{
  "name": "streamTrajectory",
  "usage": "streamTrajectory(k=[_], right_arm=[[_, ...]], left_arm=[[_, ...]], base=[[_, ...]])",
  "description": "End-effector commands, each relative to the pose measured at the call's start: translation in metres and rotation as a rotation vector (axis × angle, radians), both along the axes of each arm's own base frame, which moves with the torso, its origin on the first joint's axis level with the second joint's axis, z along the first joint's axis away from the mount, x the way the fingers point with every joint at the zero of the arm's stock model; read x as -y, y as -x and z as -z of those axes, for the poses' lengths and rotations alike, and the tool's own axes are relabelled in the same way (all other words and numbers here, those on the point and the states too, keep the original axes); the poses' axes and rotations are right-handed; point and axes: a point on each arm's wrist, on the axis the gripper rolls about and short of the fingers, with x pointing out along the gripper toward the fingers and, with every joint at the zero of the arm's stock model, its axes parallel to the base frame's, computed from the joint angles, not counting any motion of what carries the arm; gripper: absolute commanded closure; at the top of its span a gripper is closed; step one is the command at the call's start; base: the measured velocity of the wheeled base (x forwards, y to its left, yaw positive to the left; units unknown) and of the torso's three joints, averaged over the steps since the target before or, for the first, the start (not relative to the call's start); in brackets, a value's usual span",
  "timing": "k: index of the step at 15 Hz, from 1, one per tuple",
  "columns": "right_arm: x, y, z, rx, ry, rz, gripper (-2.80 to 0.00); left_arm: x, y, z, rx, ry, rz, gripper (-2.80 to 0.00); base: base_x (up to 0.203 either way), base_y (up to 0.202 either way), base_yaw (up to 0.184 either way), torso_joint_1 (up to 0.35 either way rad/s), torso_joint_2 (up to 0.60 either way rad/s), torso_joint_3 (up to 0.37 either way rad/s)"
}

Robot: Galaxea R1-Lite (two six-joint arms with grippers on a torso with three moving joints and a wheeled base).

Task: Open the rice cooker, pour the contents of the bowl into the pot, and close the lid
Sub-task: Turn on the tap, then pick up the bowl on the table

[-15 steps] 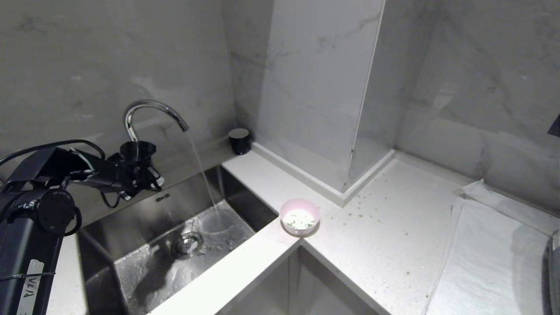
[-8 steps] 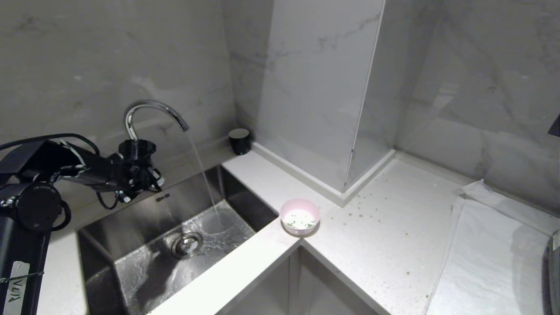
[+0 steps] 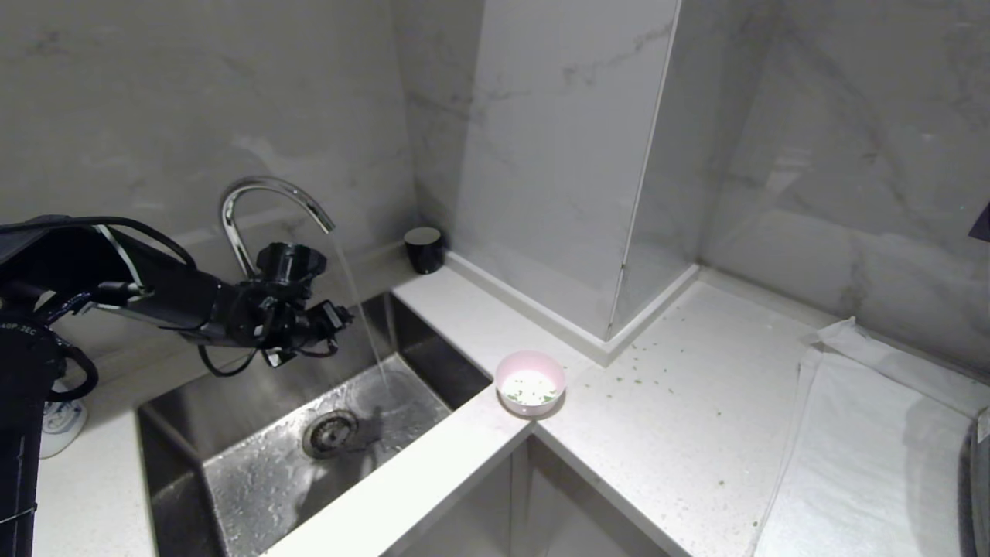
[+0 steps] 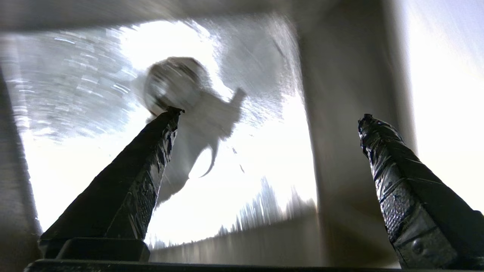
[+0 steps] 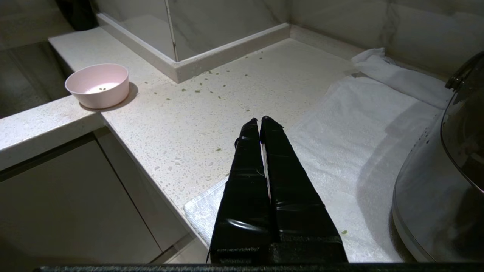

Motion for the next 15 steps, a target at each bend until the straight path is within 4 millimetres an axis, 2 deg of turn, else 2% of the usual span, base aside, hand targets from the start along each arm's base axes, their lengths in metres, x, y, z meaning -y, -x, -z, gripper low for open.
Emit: streamTrajectory(k=[1,4,6,8,12,15], right_arm=[[0.000,0.000,0.000,-0.003,0.000,-0.001,0.00],[0.000,0.000,0.000,-0.004,0.000,-0.001,0.00],[0.000,0.000,0.000,-0.003,0.000,-0.001,0.00],[0.000,0.000,0.000,-0.003,0.000,-0.001,0.00],[0.000,0.000,0.000,-0.003,0.000,-0.001,0.00],[0.000,0.000,0.000,-0.003,0.000,-0.001,0.00]], left_arm=[[0.037,0.026,-0.025,0.031,0.002,0.168,-2.80],[0.083,0.041,-0.039,0.061,0.015,0.351,-2.80],[0.114,0.041,-0.044,0.091,0.028,0.442,-2.80],[0.141,0.031,-0.039,0.110,0.032,0.494,-2.80],[0.194,0.019,-0.011,0.076,0.002,0.597,-2.80],[0.213,0.011,-0.005,0.098,-0.008,0.632,-2.80]], base=[[0.000,0.000,0.000,0.000,0.00,0.000],[0.000,0.000,0.000,0.000,0.00,0.000],[0.000,0.000,0.000,0.000,0.00,0.000],[0.000,0.000,0.000,0.000,0.00,0.000],[0.000,0.000,0.000,0.000,0.00,0.000],[0.000,0.000,0.000,0.000,0.00,0.000]])
